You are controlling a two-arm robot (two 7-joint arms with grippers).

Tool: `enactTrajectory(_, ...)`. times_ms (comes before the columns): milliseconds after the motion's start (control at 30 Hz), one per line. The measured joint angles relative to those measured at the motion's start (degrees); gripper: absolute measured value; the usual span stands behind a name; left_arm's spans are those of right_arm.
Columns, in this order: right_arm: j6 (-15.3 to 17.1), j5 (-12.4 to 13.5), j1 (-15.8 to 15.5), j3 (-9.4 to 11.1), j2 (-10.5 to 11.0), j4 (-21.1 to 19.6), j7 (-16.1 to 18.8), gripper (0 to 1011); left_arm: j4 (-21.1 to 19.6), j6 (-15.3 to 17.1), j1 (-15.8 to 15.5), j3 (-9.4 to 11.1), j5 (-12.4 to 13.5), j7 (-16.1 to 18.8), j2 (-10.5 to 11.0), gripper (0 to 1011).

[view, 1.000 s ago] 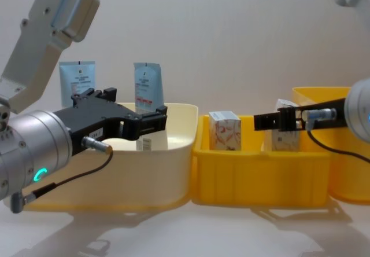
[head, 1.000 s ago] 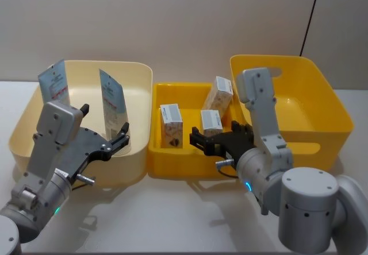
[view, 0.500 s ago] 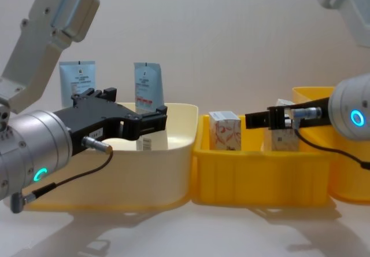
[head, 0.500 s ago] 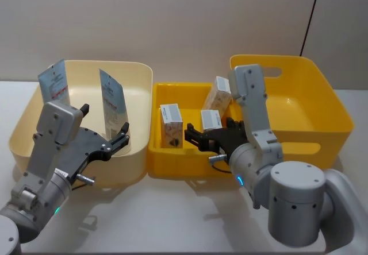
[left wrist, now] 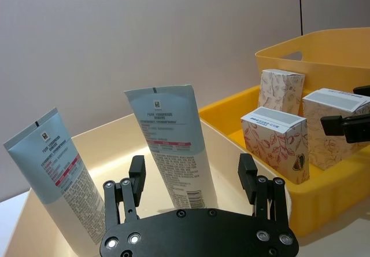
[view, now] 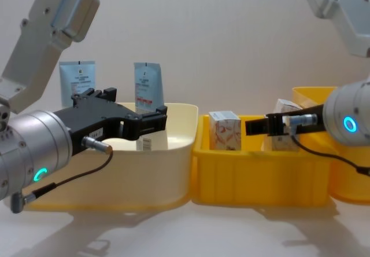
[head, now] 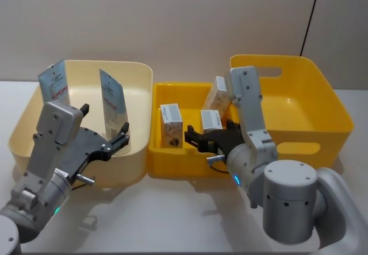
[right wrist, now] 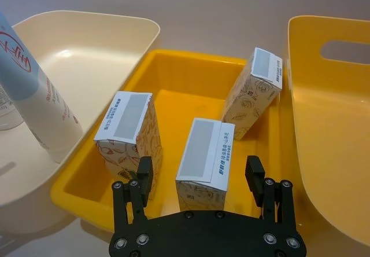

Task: Bimanual collaborative sorting of washing and personal care products

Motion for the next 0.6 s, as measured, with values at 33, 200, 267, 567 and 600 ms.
enactTrajectory(33, 0.0, -0.1, 0.1, 0.0, -0.1, 0.2, 0.0, 998, 0.0, 0.0, 0.0, 0.0, 0.0, 0.0, 0.0, 1000)
enactTrajectory(200, -0.5, -0.5, 0.6, -0.3, -0.5, 1.3, 0.0, 998, 0.0, 0.0, 0.0, 0.0, 0.0, 0.0, 0.0, 1000)
enactTrajectory(267, -0.8, -0.7, 0.9, -0.4, -0.8, 1.8, 0.0, 998, 0.0, 0.0, 0.0, 0.0, 0.0, 0.0, 0.0, 1000)
enactTrajectory(567, -1.4, -1.6, 2.1, -0.8, -1.7, 3.7, -0.3, 999, 0.0, 0.0, 0.0, 0.0, 0.0, 0.0, 0.0, 1000)
enactTrajectory(600, -1.5, -1.7, 2.1, -0.8, -1.8, 3.8, -0.3, 998, 0.0, 0.0, 0.0, 0.0, 0.0, 0.0, 0.0, 1000)
